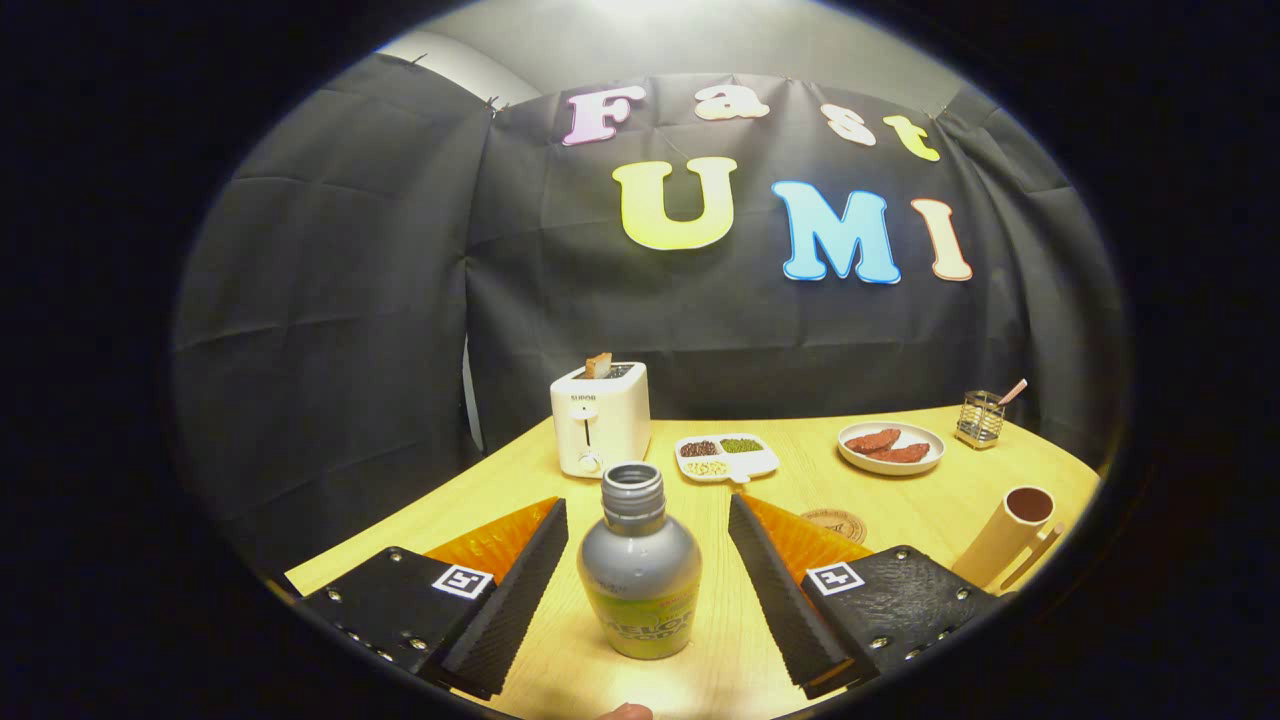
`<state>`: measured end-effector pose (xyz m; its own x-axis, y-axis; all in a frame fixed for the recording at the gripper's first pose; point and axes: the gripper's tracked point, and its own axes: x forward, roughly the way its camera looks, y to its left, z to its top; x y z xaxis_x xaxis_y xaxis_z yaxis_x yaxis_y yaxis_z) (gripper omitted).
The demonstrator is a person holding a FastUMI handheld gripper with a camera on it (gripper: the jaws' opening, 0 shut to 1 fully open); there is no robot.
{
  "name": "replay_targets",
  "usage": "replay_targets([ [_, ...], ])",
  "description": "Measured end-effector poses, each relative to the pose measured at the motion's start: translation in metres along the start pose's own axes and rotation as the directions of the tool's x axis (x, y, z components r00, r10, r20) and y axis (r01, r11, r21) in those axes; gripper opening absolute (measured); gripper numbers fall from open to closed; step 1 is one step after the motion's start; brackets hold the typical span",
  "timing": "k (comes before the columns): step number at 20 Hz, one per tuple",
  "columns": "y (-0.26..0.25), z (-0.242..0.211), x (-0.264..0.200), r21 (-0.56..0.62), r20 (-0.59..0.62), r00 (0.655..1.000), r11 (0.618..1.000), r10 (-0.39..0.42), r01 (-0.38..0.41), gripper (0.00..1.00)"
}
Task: Take the bottle from table, then pour the juice into the cup, finally place the bottle on the coaster
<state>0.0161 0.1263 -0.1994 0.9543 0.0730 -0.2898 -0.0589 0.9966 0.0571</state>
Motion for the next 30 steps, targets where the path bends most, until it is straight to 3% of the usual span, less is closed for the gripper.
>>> replay_targets([
  [25,0.003,-0.087,0.018,-0.01,-0.198,0.979,0.998,-0.055,0.054,0.99],
  [30,0.005,-0.092,0.022,-0.028,-0.214,0.975,0.999,-0.052,0.047,0.85],
])
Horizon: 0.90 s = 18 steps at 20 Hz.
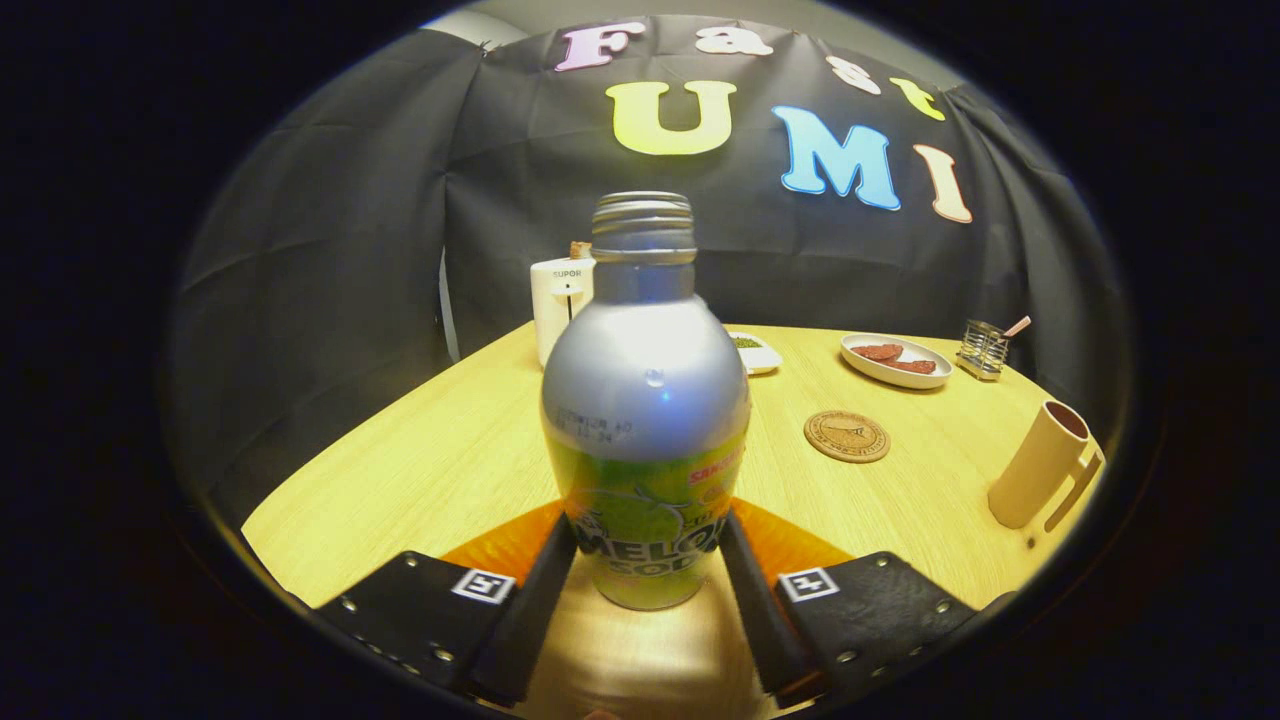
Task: Take the bottle from table, then pour the juice into the cup, finally place the bottle on the coaster
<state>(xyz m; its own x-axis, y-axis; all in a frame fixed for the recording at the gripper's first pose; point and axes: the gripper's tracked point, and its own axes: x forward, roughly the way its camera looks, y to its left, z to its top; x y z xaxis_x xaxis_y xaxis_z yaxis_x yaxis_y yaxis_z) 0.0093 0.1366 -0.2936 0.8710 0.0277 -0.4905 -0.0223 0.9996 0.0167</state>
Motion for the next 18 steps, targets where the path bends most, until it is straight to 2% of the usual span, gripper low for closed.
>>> replay_targets([
  [1,0.001,0.0,0.0,0.0,0.002,1.0,1.0,0.005,-0.005,0.8],
  [7,-0.001,0.006,-0.001,0.016,-0.055,0.998,1.0,0.002,-0.001,0.76],
  [10,-0.007,0.036,-0.007,-0.005,-0.018,1.0,1.0,-0.011,0.011,0.73],
  [18,-0.048,0.075,-0.019,0.164,0.011,0.998,0.984,-0.068,0.065,0.73],
])
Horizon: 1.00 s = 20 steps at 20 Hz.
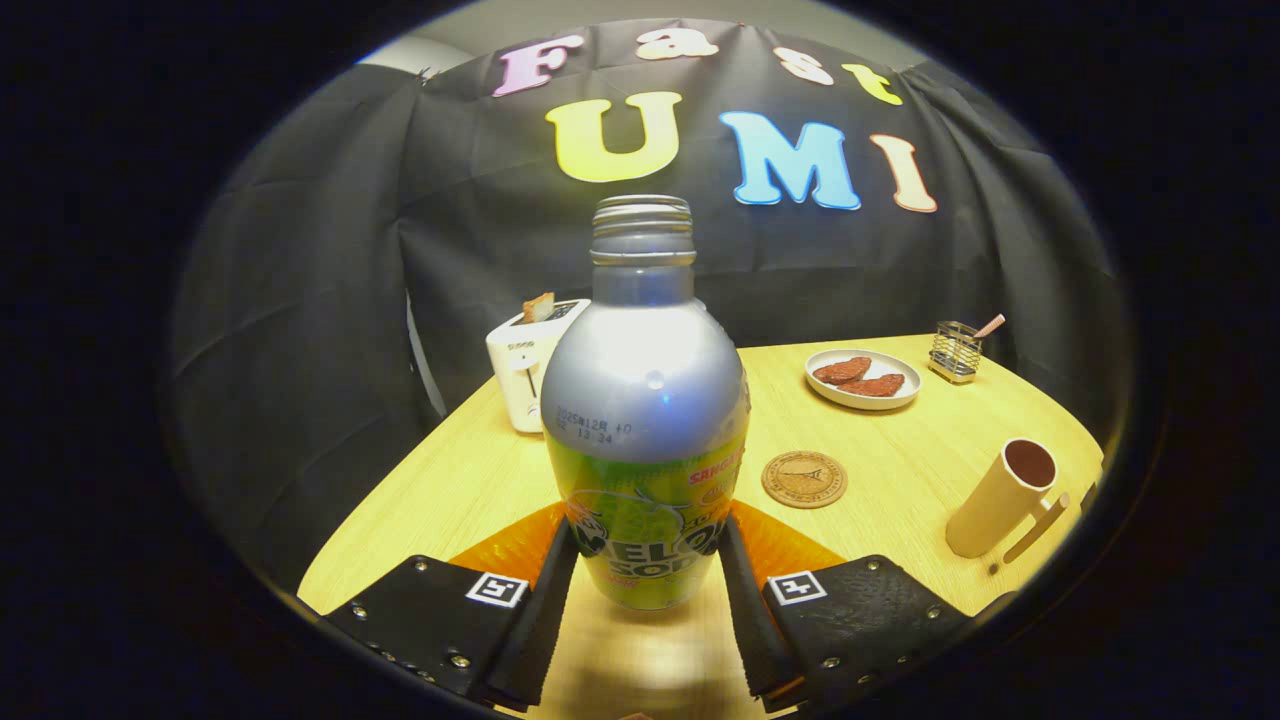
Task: Take the bottle from table, then pour the juice into the cup, finally place the bottle on the coaster
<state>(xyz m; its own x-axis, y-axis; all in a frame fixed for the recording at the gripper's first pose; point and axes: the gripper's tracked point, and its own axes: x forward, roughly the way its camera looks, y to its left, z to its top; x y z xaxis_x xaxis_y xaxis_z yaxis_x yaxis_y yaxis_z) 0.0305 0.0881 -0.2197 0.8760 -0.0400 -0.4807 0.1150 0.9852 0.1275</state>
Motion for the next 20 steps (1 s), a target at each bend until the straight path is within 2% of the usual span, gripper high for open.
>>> replay_targets([
  [5,-0.027,0.014,-0.005,0.166,0.021,1.0,0.986,-0.003,-0.001,0.73],
  [10,-0.054,0.025,-0.009,0.294,0.042,0.999,0.956,-0.011,-0.001,0.73],
  [17,-0.085,0.025,-0.007,0.481,0.052,0.999,0.877,-0.01,-0.017,0.72],
  [20,-0.098,0.024,-0.007,0.561,0.059,0.998,0.827,-0.01,-0.025,0.73],
])
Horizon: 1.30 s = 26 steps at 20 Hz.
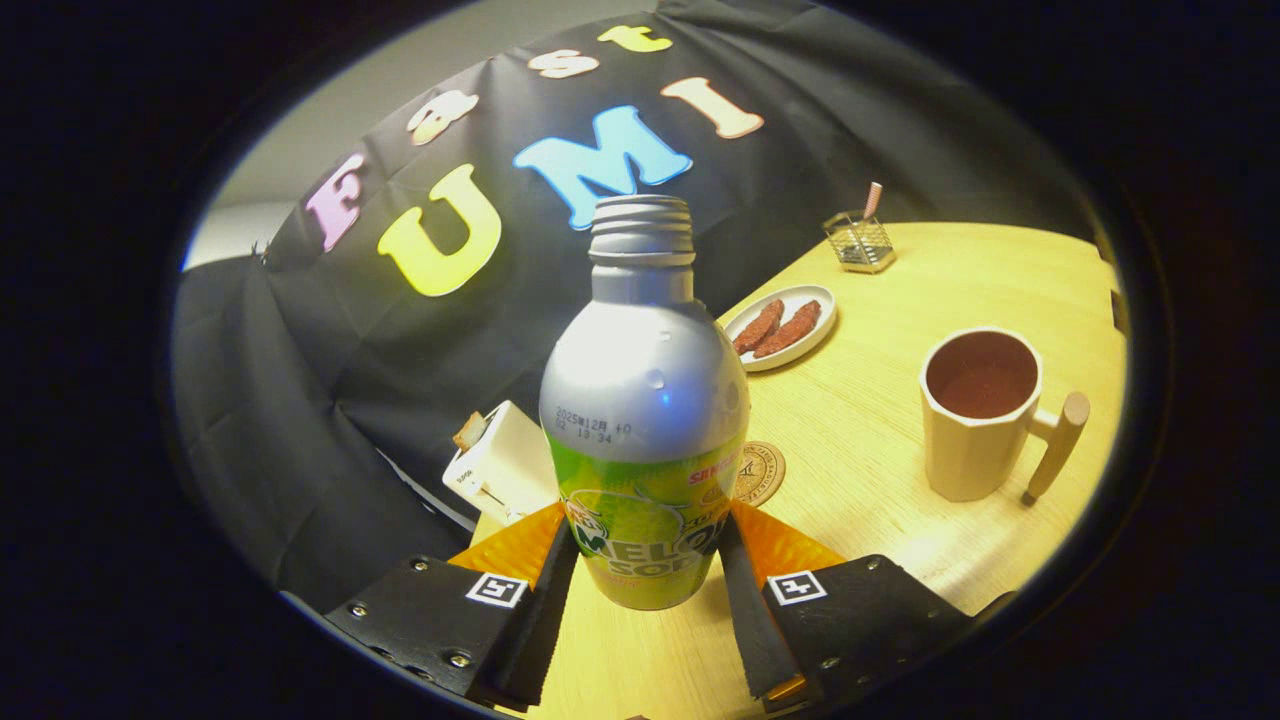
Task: Take the bottle from table, then pour the juice into the cup, finally place the bottle on the coaster
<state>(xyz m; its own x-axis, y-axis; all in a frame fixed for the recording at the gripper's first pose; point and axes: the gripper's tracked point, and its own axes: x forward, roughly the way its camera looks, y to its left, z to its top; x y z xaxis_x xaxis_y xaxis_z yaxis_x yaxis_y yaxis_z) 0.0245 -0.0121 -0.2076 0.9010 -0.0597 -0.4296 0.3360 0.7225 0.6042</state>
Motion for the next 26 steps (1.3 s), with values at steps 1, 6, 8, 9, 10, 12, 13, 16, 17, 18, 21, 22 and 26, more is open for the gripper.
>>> replay_targets([
  [1,-0.004,0.003,-0.003,0.03,0.01,1.0,1.0,0.002,-0.002,0.73],
  [6,-0.028,0.01,-0.002,0.112,0.007,0.999,0.993,-0.034,0.033,0.73],
  [8,-0.032,0.009,-0.005,0.148,-0.004,0.999,0.988,-0.04,0.04,0.73],
  [9,-0.034,0.01,-0.006,0.171,-0.006,0.999,0.984,-0.04,0.041,0.73],
  [10,-0.037,0.01,-0.005,0.196,-0.009,0.999,0.98,-0.041,0.042,0.73],
  [12,-0.04,0.007,-0.004,0.253,-0.011,0.999,0.967,-0.03,0.032,0.73],
  [13,-0.04,0.005,-0.005,0.282,-0.016,1.0,0.959,-0.019,0.023,0.73],
  [16,-0.046,0.003,-0.005,0.325,-0.031,0.999,0.945,-0.009,0.019,0.73],
  [17,-0.048,0.003,-0.007,0.34,-0.031,0.999,0.94,-0.005,0.015,0.73],
  [18,-0.049,0.003,-0.007,0.36,-0.035,0.999,0.933,0.005,0.008,0.73],
  [21,-0.05,-0.004,-0.007,0.401,-0.054,0.998,0.916,0.018,0.005,0.73],
  [22,-0.051,-0.005,-0.006,0.411,-0.063,0.998,0.911,0.019,0.009,0.73],
  [26,-0.053,-0.003,-0.007,0.475,-0.064,0.998,0.88,0.01,0.021,0.73],
])
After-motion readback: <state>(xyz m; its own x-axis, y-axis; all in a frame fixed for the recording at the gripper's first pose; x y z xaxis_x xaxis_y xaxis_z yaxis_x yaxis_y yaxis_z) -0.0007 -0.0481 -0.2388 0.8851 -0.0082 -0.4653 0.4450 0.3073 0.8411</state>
